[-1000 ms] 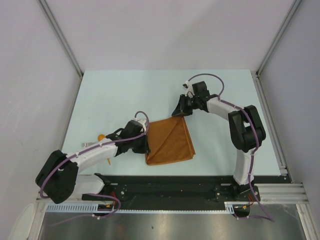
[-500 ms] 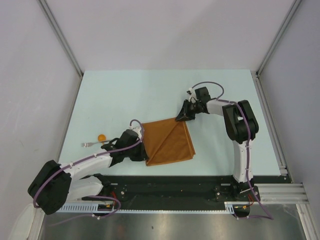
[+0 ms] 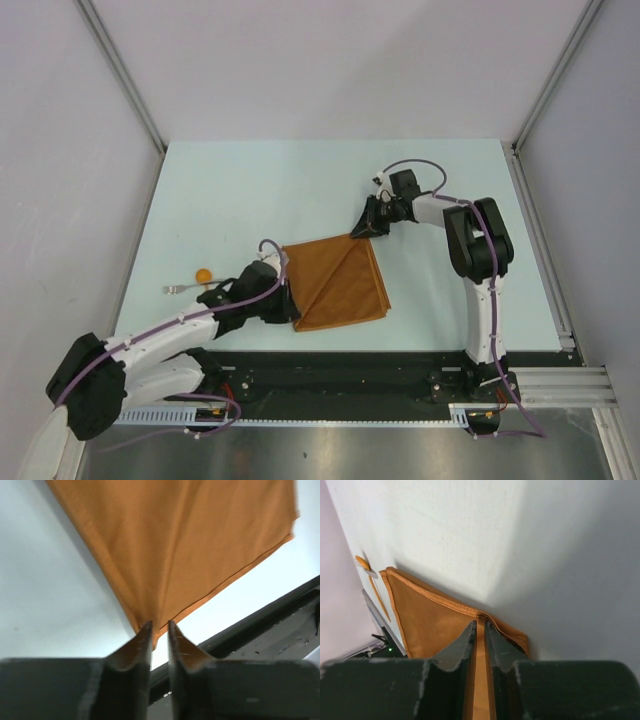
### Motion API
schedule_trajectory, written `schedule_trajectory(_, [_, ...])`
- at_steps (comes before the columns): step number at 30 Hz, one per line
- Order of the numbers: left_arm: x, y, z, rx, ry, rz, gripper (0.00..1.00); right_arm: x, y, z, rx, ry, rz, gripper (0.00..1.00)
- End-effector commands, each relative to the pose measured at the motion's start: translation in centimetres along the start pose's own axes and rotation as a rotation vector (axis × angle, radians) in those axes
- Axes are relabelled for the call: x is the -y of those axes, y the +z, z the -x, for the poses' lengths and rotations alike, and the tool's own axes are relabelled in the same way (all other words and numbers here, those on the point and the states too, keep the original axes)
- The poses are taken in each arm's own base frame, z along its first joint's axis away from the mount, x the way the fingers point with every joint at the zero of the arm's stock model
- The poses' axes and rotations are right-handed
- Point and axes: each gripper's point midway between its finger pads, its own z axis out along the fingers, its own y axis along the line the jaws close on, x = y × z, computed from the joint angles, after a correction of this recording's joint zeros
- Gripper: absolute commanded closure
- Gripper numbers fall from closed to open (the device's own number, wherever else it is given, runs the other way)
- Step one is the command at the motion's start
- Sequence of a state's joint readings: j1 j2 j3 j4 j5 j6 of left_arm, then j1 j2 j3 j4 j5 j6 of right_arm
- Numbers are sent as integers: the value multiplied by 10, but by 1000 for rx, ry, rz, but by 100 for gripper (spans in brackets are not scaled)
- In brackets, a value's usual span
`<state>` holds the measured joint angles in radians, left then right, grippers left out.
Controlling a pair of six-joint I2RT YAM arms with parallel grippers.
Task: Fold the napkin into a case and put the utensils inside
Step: Smooth out the upper triangle-folded napkin at the center of the board, then pick up the upper triangle-folded napkin from the center of the board.
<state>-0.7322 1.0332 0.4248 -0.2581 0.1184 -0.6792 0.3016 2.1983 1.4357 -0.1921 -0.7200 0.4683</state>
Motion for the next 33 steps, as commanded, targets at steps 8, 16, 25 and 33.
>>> schedule_trajectory(8, [4,-40,120,253,-66,69,38,-26,-54,27,120,-170,-239,72])
schedule_trajectory(16, [-35,-11,179,233,-155,142,37,-62,-71,0,117,-316,-366,39])
schedule_trajectory(25, [-62,50,196,108,-184,207,44,-126,-40,-75,27,-425,-239,28])
schedule_trajectory(33, [-80,63,183,90,-203,273,46,-143,-23,-119,-28,-461,-216,25])
